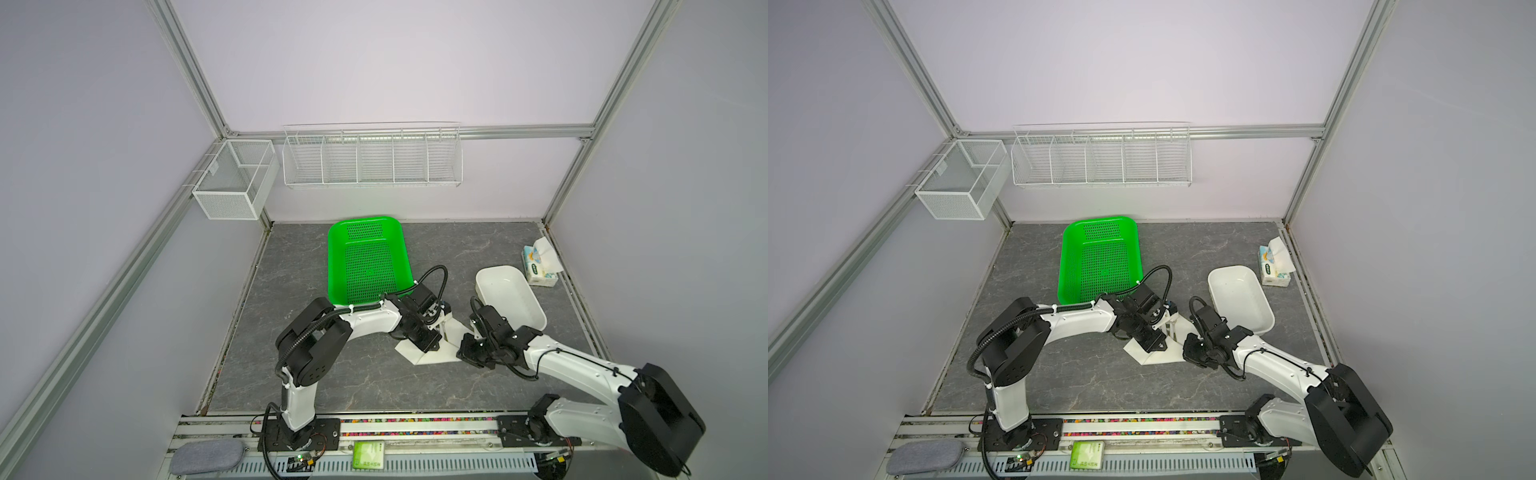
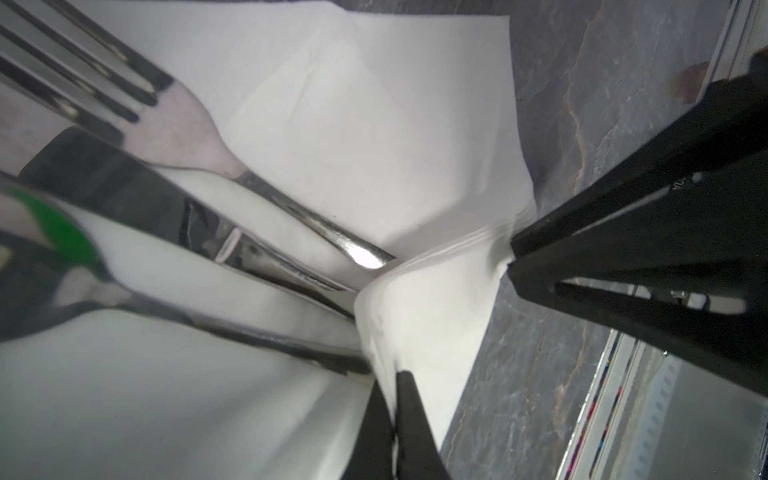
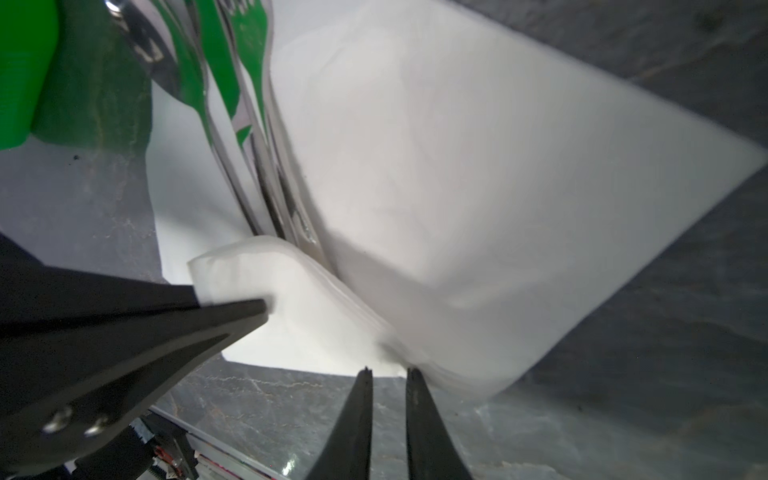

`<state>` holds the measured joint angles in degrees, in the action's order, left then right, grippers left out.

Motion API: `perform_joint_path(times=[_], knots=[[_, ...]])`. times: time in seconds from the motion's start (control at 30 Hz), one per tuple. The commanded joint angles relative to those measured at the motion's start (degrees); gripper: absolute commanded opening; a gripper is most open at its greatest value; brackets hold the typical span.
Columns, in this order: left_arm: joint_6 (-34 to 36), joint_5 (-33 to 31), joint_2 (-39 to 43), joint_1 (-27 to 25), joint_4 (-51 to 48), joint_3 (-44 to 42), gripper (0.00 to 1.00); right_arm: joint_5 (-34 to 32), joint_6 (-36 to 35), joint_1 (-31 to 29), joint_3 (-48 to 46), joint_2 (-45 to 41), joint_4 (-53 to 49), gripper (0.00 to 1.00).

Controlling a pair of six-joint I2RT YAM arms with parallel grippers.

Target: Place the utensils on the paper napkin and roll it up

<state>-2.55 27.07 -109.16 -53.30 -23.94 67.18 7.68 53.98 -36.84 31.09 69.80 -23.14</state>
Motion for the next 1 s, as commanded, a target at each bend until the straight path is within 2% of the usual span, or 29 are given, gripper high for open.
perform_joint_path(times=[0.0,0.2,0.37,0.53,0.63,0.73,0.9,0.97], knots=[[0.9,0.7,0.6,-0.2,0.8,0.2,0.05,-3.2,-0.6,-0.2,0.8,1.2,-5.4,0.19],[1.5,0.9,-0.2,-0.1,-0.1,0.7,0.05,-4.3,-0.5,-0.7,0.5,3.4,-6.5,0.18],[1.8,0.7,-1.2,-0.2,-1.2,1.8,0.05,-3.4,-1.5,-0.9,2.3,1.4,-6.5,0.18],[1.9,0.6,-1.2,-0.2,-1.1,1.9,0.05,2.3,-2.3,-0.7,3.2,-2.5,-0.4,0.13],[2.1,0.8,-1.6,-0.2,-1.3,2.2,0.05,4.5,-2.6,-0.7,4.8,0.0,0.7,0.13],[2.0,0.9,-1.7,-0.2,-0.9,2.2,0.05,4.1,-2.5,-0.7,5.9,3.7,0.9,0.13],[1.8,1.0,-1.3,-0.1,-0.5,1.6,0.05,-3.0,-1.2,-0.7,6.5,7.9,-3.7,0.11],[1.8,1.0,-1.4,-0.2,-0.7,1.7,0.06,-3.8,-1.5,-0.8,6.0,8.8,-4.8,0.11]])
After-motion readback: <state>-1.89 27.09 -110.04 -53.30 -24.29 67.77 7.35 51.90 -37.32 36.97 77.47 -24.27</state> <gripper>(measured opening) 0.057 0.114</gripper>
